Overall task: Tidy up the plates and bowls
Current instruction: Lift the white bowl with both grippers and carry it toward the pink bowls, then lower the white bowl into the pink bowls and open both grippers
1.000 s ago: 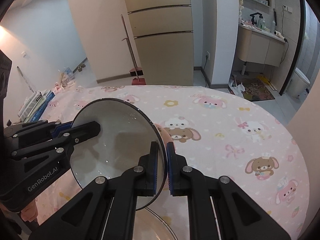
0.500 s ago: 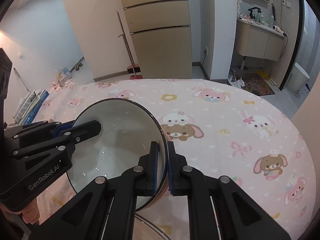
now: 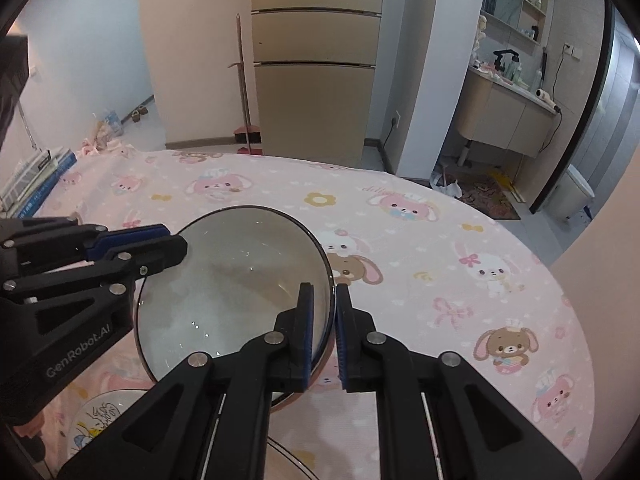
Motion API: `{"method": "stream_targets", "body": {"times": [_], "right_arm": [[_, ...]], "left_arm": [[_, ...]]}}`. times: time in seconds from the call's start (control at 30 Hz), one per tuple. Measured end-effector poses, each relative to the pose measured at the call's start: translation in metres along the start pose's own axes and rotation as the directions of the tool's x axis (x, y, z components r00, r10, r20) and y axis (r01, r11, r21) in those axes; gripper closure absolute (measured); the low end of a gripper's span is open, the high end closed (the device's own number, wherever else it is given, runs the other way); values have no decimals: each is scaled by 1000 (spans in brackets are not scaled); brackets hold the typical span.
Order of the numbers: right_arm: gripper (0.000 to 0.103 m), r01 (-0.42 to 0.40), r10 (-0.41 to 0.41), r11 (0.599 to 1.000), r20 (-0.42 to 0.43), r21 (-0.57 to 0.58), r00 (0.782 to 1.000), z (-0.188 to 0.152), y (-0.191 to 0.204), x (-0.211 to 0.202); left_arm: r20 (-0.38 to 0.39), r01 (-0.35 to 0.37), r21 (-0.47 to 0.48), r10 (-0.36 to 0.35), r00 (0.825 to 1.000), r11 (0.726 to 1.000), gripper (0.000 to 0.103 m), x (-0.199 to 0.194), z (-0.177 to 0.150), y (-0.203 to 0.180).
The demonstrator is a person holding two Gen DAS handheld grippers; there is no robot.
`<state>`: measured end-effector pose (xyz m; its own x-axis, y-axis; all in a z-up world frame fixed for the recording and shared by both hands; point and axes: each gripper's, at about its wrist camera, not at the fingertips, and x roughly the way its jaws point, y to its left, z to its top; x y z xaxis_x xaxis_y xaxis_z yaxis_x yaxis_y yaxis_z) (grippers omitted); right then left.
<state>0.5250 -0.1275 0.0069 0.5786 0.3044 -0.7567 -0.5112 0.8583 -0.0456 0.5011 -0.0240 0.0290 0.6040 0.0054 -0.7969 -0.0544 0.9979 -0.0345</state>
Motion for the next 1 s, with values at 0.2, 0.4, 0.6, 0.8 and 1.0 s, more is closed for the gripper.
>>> {"method": "stream_targets", "body": {"times": [0.2,0.4,0.6,0.8,1.0], "right_arm": [[93,-20,20,1000,-5,7,1000,1,-4,0],[93,-89,91,994,-15,65,996,3,-16,-3],[97,-114,112,990,34,82,993,6,-24,-18],[102,-98,95,991,40,93,995,7,-29,-12],[103,-139,140,980,7,140,990,4,-37,1]], "left_arm": [[6,31,-7,-31,1000,999,91,-5,1,1],[46,40,-17,-39,998,999,91,-20,4,1],[71,41,-59,-37,997,997,71,-32,7,8],[93,33,-73,-26,995,997,49,-35,8,13],[73,32,-86,-26,997,996,49,-30,8,16]]}}
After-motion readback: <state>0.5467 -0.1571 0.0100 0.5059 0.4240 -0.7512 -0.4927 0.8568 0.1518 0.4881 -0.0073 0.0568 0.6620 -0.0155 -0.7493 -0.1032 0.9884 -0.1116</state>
